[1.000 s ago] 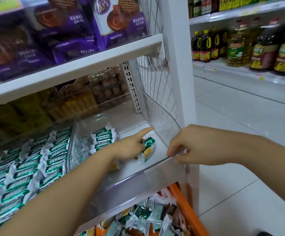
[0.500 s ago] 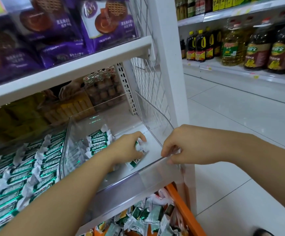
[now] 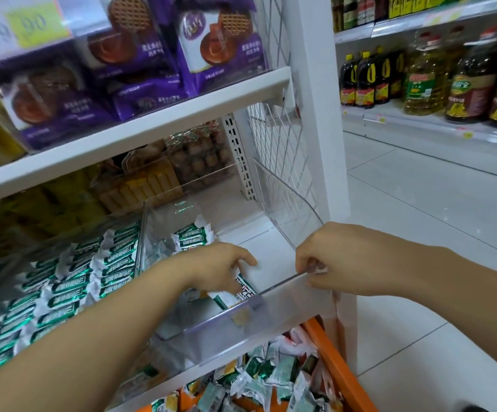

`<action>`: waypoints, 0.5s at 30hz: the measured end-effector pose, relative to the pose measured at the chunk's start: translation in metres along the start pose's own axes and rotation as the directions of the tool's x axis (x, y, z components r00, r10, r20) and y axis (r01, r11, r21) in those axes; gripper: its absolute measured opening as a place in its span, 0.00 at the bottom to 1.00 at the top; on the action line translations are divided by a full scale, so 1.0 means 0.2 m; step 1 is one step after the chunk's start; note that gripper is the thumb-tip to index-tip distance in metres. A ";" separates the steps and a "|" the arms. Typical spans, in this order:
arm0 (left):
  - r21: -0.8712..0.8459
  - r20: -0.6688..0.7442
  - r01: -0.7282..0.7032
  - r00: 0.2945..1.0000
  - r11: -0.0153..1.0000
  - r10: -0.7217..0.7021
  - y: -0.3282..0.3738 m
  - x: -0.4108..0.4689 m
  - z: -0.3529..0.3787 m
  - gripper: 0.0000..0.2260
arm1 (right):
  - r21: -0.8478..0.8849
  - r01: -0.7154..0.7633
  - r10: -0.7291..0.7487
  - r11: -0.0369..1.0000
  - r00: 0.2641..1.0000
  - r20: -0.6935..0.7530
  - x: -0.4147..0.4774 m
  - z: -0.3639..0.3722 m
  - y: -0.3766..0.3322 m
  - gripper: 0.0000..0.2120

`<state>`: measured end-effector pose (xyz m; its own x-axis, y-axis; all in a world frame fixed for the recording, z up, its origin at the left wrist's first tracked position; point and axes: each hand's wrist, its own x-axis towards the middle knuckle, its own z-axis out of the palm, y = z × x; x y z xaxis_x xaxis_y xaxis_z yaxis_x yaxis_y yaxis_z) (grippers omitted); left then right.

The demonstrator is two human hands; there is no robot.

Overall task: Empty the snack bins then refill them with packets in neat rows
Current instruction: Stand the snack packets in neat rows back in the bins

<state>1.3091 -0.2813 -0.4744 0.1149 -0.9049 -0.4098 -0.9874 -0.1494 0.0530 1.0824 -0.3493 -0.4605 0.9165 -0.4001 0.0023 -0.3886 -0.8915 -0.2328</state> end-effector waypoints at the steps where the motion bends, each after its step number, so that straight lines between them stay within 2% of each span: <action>1: -0.017 0.024 0.008 1.000 1.000 -0.008 0.00 -0.01 0.00 0.25 | -0.011 0.005 -0.005 1.000 1.000 -0.008 0.00 0.00 0.00 0.09; 8: -0.008 0.221 0.061 0.974 0.998 -0.058 -0.06 -0.10 -0.04 0.22 | 0.026 0.034 -0.033 0.999 0.999 -0.035 0.00 0.04 0.04 0.09; 13: 0.087 0.023 0.145 0.989 0.986 -0.148 -0.12 -0.17 -0.05 0.20 | 0.042 0.058 -0.056 0.997 0.998 -0.042 0.00 0.05 0.04 0.09; 15: 0.155 -0.025 0.186 0.982 0.970 -0.185 -0.12 -0.18 -0.03 0.15 | 0.044 0.070 -0.068 0.997 0.997 -0.047 0.00 0.05 0.05 0.09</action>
<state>1.3296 -0.2473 -0.4554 0.2979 -0.8715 -0.3894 -0.9534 -0.2516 -0.1663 1.0794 -0.3555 -0.4731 0.9352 -0.3484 0.0639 -0.3191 -0.9070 -0.2749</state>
